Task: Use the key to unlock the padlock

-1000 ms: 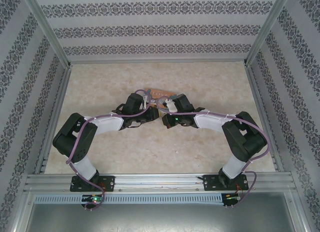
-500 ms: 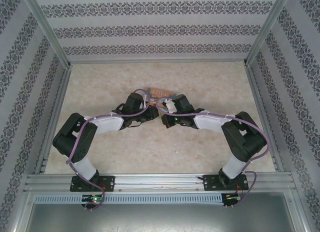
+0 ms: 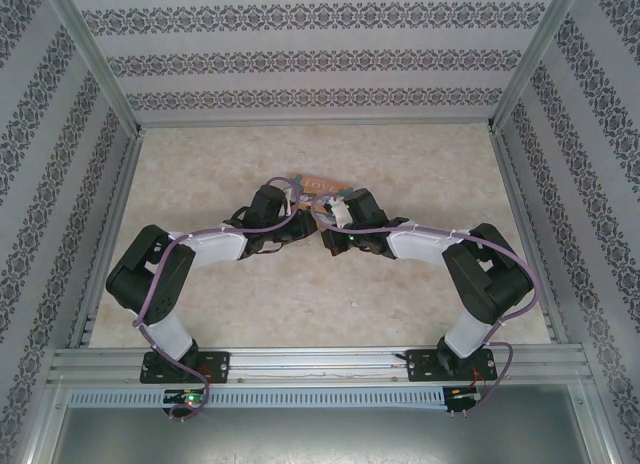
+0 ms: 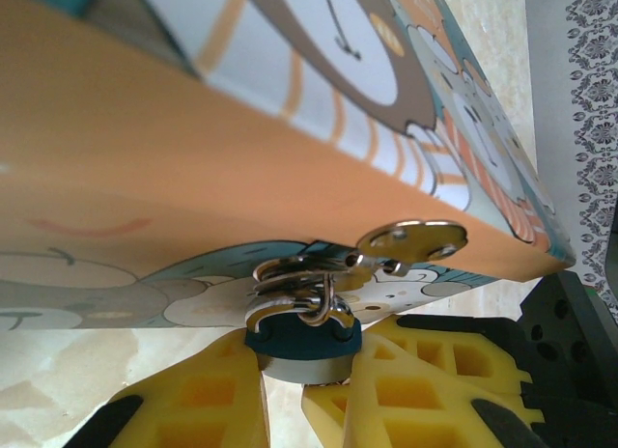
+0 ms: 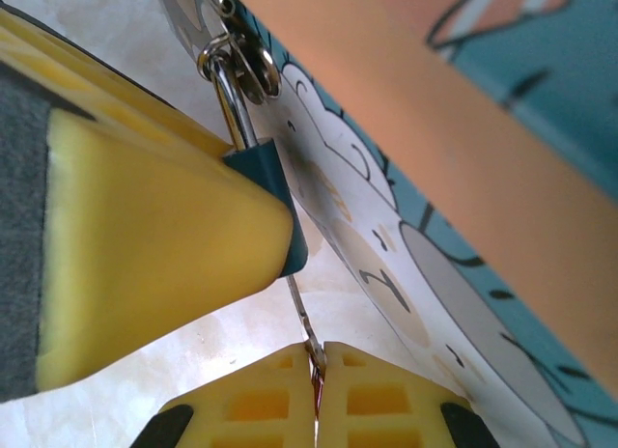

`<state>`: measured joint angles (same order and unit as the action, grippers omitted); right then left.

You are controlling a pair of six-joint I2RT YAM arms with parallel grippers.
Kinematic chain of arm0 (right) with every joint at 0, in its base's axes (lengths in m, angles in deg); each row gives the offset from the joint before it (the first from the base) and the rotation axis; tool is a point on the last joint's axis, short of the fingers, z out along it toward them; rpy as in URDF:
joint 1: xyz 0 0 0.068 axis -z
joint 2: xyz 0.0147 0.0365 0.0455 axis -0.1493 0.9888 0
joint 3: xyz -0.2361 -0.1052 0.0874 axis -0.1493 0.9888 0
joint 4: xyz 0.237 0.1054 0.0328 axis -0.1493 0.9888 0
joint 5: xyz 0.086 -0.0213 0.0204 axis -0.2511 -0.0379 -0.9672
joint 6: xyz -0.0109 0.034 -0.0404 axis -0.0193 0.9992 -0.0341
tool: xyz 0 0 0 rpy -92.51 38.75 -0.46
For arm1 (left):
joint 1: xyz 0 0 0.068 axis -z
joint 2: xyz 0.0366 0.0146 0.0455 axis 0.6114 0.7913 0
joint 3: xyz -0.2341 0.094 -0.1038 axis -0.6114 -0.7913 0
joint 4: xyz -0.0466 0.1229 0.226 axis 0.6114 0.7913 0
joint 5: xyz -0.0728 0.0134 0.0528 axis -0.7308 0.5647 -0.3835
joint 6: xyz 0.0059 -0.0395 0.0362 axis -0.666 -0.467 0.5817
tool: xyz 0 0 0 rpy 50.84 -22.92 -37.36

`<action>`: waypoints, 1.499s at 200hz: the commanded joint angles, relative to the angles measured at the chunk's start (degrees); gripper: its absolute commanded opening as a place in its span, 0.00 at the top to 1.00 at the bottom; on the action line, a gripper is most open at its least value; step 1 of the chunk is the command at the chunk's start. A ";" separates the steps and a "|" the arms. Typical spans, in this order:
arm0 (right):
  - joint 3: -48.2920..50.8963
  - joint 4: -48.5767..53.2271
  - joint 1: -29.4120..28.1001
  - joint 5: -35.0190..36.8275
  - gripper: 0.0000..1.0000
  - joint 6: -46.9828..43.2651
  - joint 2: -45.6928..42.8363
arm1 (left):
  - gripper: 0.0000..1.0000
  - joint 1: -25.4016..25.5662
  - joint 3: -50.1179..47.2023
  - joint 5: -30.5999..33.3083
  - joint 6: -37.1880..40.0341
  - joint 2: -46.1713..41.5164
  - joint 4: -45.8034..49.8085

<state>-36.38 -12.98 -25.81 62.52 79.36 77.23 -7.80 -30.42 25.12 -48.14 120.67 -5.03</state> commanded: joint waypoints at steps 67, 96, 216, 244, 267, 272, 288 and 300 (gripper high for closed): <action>-5.12 -12.46 -0.37 -4.92 1.00 -0.61 -0.49 | 0.82 1.20 0.73 -5.21 -0.31 1.54 0.57; -5.64 -13.63 0.03 -6.48 1.00 0.15 0.25 | 0.82 1.18 0.73 -5.51 -0.36 1.63 0.74; -9.60 -15.53 1.00 -9.10 1.00 0.89 3.18 | 0.82 1.14 1.31 -6.17 -0.42 2.23 1.09; -10.94 -14.40 1.77 -10.13 1.00 2.82 3.51 | 0.82 1.14 1.51 -6.09 -0.59 2.50 1.19; -11.53 -14.13 2.63 -11.83 1.00 4.86 3.80 | 0.82 1.15 1.51 -6.02 -0.76 2.66 1.02; -11.70 -13.88 2.73 -12.29 1.00 5.01 3.97 | 0.82 1.14 1.57 -6.04 -0.69 2.75 1.09; -12.11 -13.20 3.08 -12.74 1.00 5.07 4.32 | 0.82 1.18 1.64 -5.99 -0.85 2.85 1.10; -12.14 -13.03 3.42 -13.26 1.00 5.28 4.67 | 0.82 1.15 1.85 -5.97 -0.81 2.94 1.10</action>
<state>-42.63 -12.76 -22.64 54.09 83.82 82.26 -8.96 -28.94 29.01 -48.82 121.85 -6.01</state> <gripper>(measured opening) 0.042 0.182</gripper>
